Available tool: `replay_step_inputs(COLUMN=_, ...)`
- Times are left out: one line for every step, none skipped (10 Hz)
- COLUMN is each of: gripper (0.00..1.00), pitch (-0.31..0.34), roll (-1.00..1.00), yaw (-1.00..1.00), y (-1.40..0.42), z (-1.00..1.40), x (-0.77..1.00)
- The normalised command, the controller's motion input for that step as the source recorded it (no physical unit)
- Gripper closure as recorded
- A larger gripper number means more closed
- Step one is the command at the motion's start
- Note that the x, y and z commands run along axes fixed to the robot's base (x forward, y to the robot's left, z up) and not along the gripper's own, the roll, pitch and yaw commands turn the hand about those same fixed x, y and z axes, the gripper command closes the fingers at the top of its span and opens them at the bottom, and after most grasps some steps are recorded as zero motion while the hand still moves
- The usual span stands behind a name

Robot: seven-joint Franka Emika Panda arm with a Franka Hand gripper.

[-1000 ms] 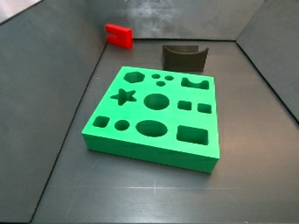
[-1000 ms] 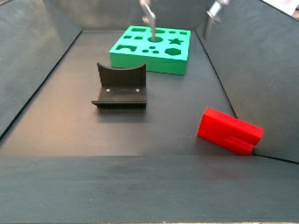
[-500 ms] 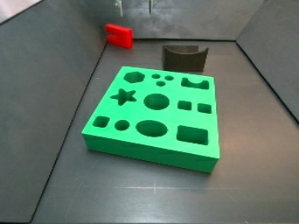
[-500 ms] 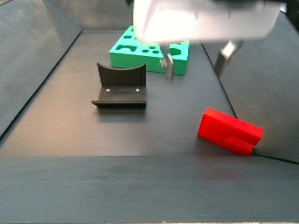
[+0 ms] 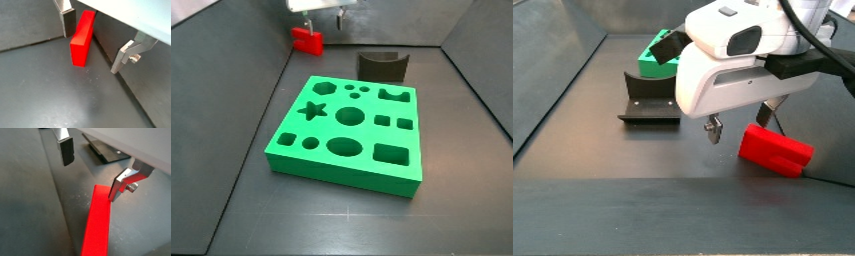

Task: Pick up the double-square object. Move up. Place the double-square object on the fixture. Regrasp the double-square object. Move to above the board. Insert the double-square object.
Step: Pick up the double-square object.

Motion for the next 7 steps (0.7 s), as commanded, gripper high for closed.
replay_step_inputs(gripper=0.0, pitch=-0.049, roll=0.05, yaw=0.44, y=0.0, z=-1.0, x=-0.23)
replay_step_inputs(gripper=0.0, pitch=-0.049, roll=0.05, yaw=0.42, y=0.0, z=-1.0, x=-0.24)
replay_step_inputs(gripper=0.0, pitch=-0.129, roll=0.07, yaw=0.37, y=0.0, z=-0.99, x=-0.37)
replay_step_inputs(gripper=0.0, pitch=-0.157, roll=0.12, yaw=0.41, y=0.0, z=-0.85, x=-0.48)
replay_step_inputs(gripper=0.0, pitch=-0.107, roll=0.1, yaw=0.61, y=0.0, z=-0.91, x=-0.41)
replay_step_inputs(gripper=0.0, pitch=-0.061, roll=0.11, yaw=0.87, y=0.0, z=-1.0, x=-0.31)
replay_step_inputs(gripper=0.0, pitch=-0.099, roll=-0.02, yaw=0.25, y=0.0, z=-0.34, x=0.0)
